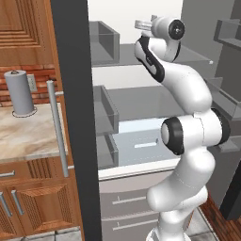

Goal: Place the beer and liquor on the top shelf of the fridge to keep them out of children's reach, and place the onion on lower shelves for easy access.

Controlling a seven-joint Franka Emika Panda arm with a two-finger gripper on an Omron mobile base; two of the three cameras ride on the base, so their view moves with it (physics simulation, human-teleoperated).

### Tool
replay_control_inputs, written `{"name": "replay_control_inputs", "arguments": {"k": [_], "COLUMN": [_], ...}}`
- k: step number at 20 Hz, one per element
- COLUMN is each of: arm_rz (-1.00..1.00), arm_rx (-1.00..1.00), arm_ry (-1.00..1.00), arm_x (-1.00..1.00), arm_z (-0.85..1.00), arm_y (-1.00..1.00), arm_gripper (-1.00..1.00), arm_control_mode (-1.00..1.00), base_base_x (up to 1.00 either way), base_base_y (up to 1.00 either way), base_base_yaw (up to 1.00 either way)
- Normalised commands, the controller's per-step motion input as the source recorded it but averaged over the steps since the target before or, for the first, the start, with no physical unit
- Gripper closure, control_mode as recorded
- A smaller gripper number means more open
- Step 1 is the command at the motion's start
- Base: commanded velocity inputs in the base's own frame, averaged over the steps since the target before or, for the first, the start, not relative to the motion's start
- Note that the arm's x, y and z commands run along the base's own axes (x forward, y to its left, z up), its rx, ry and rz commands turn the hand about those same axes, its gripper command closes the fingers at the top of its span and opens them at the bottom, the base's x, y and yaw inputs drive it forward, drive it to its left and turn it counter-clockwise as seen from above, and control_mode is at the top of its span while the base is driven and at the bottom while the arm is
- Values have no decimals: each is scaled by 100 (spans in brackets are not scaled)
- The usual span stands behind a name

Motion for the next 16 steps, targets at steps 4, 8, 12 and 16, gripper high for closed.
{"name": "replay_control_inputs", "arguments": {"k": [4,8,12,16], "arm_rz": [0,0,0,0], "arm_rx": [-1,-2,-3,-1], "arm_ry": [2,1,0,0], "arm_x": [39,39,41,39], "arm_z": [-21,-23,-24,-18], "arm_y": [0,0,0,0], "arm_gripper": [100,100,100,100], "arm_control_mode": [-100,-100,-100,-100], "base_base_x": [0,0,0,0], "base_base_y": [0,0,0,0], "base_base_yaw": [0,0,0,0]}}
